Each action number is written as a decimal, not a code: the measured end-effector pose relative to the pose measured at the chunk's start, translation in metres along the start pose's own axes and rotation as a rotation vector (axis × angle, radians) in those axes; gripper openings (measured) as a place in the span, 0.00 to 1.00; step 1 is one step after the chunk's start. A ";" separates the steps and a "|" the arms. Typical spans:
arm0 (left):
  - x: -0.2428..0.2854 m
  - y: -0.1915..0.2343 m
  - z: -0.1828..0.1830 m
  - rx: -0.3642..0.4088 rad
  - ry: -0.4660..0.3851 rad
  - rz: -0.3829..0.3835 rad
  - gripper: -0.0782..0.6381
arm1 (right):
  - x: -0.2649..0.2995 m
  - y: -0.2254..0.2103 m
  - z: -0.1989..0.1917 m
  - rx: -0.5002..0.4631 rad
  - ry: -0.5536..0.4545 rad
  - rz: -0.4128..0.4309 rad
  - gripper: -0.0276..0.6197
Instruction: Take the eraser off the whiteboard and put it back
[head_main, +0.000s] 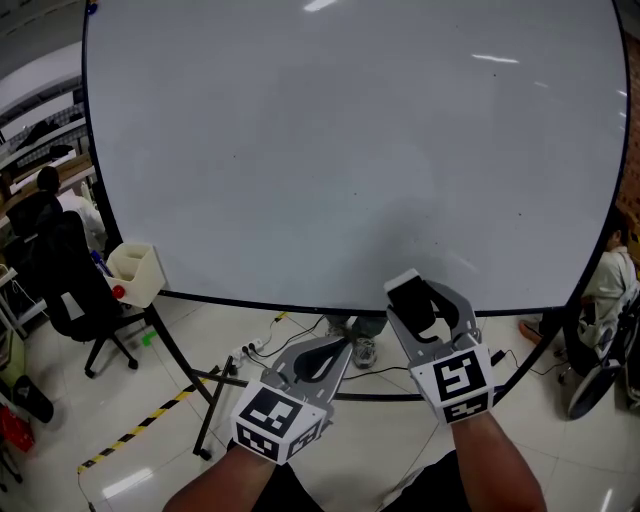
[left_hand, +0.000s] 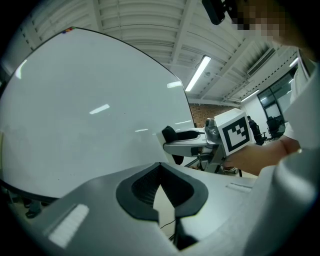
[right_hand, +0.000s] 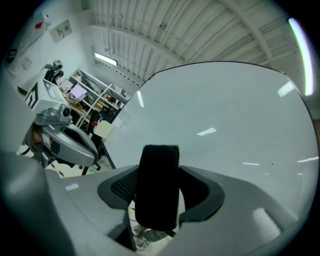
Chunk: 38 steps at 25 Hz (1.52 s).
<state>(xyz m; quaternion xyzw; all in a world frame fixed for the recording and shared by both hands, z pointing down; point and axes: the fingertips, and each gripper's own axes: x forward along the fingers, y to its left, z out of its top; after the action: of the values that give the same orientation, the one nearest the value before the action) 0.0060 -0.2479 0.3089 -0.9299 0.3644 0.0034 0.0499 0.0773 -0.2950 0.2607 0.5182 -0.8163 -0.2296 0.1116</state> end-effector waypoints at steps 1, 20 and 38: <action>0.001 0.000 0.000 0.001 0.002 0.000 0.13 | 0.002 0.000 0.002 -0.002 -0.004 0.001 0.42; 0.005 -0.004 0.011 -0.001 -0.024 -0.011 0.13 | 0.045 -0.011 0.021 -0.277 0.048 -0.074 0.42; 0.008 -0.005 0.005 -0.011 -0.017 -0.019 0.13 | 0.084 -0.021 0.036 -0.401 0.088 -0.091 0.42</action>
<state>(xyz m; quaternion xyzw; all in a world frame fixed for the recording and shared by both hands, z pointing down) 0.0153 -0.2491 0.3037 -0.9336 0.3549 0.0127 0.0477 0.0427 -0.3690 0.2146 0.5314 -0.7242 -0.3695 0.2379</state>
